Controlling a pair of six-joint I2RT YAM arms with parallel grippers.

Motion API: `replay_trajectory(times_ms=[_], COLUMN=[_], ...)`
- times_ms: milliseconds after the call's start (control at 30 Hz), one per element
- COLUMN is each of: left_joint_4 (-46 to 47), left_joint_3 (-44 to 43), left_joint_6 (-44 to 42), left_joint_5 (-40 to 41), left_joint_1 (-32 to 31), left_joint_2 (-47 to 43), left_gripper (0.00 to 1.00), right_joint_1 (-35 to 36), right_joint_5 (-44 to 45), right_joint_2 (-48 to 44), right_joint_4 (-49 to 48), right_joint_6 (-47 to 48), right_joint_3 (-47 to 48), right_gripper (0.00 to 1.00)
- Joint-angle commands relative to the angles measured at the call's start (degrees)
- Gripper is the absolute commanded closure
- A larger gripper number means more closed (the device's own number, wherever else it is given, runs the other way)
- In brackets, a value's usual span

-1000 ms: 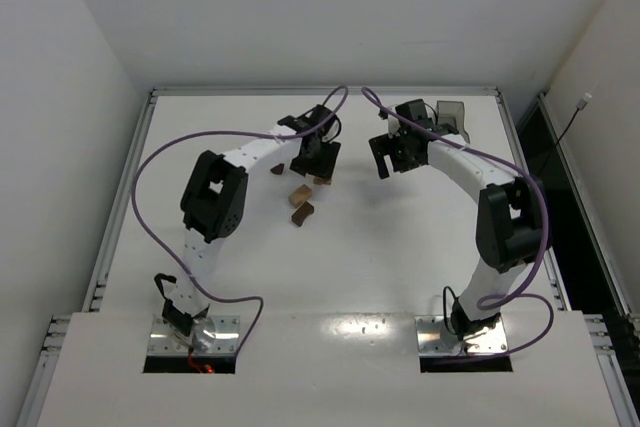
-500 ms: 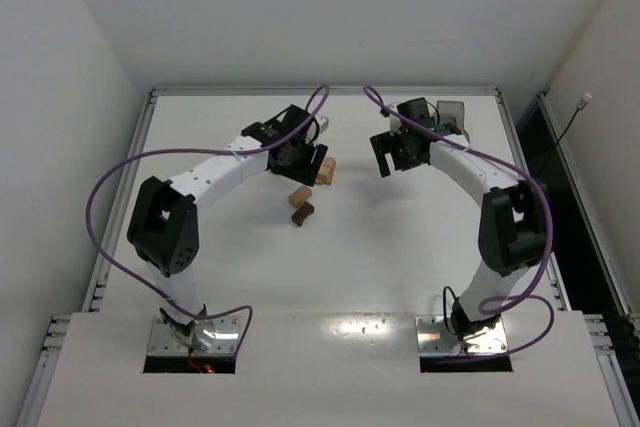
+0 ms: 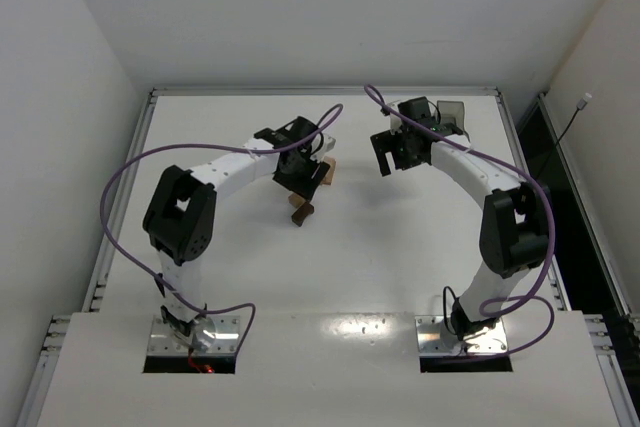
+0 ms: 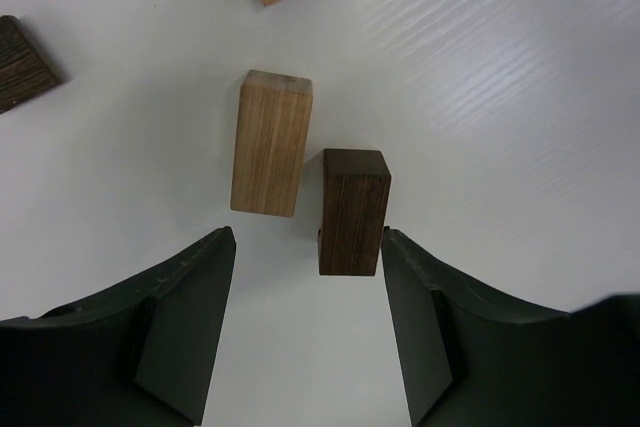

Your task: Build the wood block tower

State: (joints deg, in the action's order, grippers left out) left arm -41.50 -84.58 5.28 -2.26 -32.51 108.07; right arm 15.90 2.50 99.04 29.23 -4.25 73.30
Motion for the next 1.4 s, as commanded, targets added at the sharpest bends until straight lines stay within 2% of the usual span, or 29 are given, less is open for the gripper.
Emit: replay_trajectory(times_ms=[0,667,1367], left_joint_4=[1.76,7.39,7.92], left_joint_3=[-0.24,0.82,-1.29], left_joint_6=[-1.24,-2.29,-2.29], left_joint_5=[1.12,1.73,0.59], left_joint_1=[1.13,2.81,3.33], left_joint_2=[0.39,5.92,9.17], left_gripper=[0.43,0.49,0.53], right_joint_1=[0.36,0.36,0.36], right_joint_5=[-0.83,-0.83,-0.83], right_joint_2=[-2.19,-0.61,-0.08], right_joint_4=[-1.11,-1.11,-1.11], right_joint_6=[0.3,0.3,0.3], right_joint_3=[-0.25,0.27,0.27], right_gripper=[0.17,0.17,0.17])
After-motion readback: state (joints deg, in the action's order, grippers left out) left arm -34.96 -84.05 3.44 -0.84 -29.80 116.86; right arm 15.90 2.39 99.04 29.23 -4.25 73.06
